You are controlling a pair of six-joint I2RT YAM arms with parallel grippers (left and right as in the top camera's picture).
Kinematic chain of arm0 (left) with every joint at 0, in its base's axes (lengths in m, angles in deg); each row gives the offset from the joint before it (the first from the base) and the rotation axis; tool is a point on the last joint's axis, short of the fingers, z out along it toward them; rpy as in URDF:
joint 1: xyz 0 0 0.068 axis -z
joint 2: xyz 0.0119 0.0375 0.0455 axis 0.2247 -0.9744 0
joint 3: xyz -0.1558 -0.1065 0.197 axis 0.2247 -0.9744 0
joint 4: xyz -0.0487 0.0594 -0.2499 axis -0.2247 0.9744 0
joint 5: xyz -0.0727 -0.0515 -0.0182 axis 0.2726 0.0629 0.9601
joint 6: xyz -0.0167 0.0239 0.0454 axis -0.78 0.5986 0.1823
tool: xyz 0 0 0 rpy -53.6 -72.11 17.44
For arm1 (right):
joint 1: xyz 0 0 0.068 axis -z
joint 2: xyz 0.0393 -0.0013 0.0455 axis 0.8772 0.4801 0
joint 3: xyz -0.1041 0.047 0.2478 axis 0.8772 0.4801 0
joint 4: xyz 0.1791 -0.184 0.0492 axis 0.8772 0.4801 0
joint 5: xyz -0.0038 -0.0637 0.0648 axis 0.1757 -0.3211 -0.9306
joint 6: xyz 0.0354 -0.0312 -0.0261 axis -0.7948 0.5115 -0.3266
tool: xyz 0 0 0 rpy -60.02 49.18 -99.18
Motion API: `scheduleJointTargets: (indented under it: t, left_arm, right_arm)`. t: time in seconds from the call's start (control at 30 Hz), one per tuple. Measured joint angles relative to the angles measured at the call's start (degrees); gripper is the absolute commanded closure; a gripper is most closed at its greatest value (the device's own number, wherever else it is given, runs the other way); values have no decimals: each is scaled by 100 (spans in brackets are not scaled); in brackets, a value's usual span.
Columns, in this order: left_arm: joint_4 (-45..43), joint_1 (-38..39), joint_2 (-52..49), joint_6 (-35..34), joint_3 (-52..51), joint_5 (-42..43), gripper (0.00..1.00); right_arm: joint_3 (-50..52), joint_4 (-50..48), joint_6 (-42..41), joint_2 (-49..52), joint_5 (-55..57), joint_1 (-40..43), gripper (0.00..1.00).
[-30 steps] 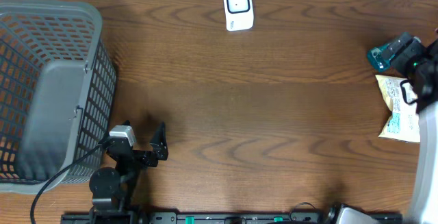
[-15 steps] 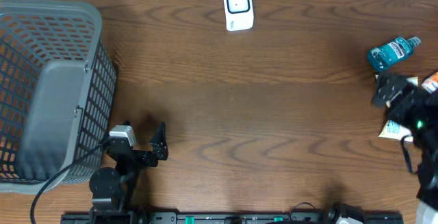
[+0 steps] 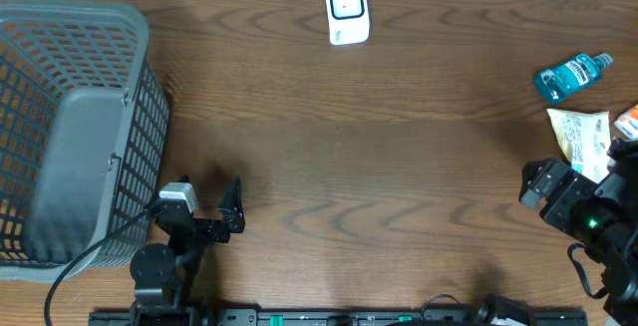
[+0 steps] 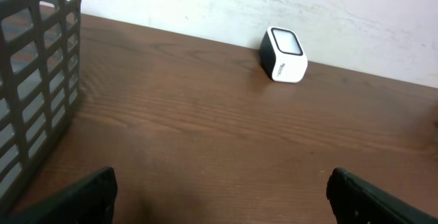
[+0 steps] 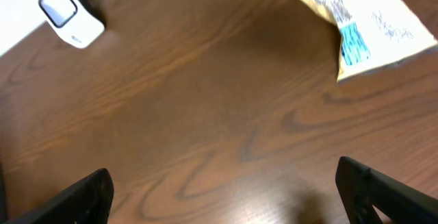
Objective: Scan the item barcode
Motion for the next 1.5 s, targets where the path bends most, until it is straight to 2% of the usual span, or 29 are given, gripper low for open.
scheduleJointTargets:
  t: [0.3, 0.53, 0.63, 0.77, 0.93, 1.33, 1.5]
  left_arm:
    - [0, 0, 0, 0, 0, 0, 2]
    - [0, 0, 0, 0, 0, 2, 2]
    - [-2, 0, 0, 0, 0, 2, 2]
    - [-2, 0, 0, 0, 0, 0, 2]
    - [-2, 0, 0, 0, 0, 0, 2]
    - [0, 0, 0, 0, 0, 0, 2]
    - [-2, 0, 0, 0, 0, 2, 2]
  right_arm:
    - [291, -586, 2, -474, 42, -308, 1]
    - [1425, -2122, 2, -1340, 186, -1526, 1]
    - [2122, -2964, 15, -1687, 225, -1773, 1]
    - [3021, -3926, 22, -2103, 245, -1825, 1]
    - [4019, -4660, 22, -2730, 262, -1832, 1]
    - [6201, -6671, -57, -4802, 262, -1832, 1]
    - [6830, -7628, -197, -4870, 264, -1838, 1]
